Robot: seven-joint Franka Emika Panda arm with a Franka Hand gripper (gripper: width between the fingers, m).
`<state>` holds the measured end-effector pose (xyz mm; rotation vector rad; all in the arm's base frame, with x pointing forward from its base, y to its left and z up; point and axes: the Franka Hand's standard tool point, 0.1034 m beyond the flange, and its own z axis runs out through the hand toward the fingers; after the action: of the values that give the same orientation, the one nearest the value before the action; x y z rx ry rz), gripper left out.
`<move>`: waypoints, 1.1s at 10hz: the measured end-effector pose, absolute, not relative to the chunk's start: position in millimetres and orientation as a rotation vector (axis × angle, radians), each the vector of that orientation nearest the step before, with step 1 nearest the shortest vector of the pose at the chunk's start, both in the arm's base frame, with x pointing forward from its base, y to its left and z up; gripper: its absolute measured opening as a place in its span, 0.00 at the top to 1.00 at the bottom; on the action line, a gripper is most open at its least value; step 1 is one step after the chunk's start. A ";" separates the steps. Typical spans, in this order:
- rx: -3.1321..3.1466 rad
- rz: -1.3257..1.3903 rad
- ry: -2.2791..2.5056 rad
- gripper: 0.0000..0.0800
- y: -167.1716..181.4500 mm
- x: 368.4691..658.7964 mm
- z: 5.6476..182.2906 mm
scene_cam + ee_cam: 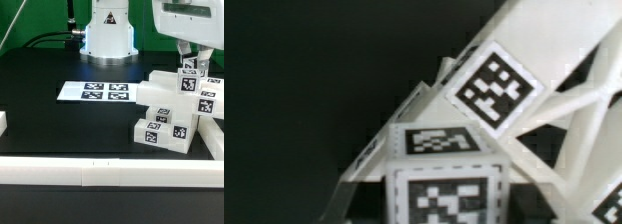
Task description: Assemble chair
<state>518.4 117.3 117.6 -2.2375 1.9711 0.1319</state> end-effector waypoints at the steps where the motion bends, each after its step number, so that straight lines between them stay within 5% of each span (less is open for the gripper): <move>1: -2.220 0.132 1.991 0.64 118.3 518.6 117.6; 2: -2.232 0.131 1.976 0.54 118.7 518.5 117.5; 3: -2.272 0.129 1.934 0.54 119.3 518.1 117.6; 5: -2.282 0.062 1.871 0.23 125.7 523.4 119.0; 11: -2.804 -0.007 1.009 0.19 125.2 520.4 117.8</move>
Offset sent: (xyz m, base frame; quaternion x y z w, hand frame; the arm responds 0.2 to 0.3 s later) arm 0.0038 0.0018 0.0043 -0.0351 0.0408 -0.1097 0.9925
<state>520.4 125.2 117.8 -2.8038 1.0095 -0.0070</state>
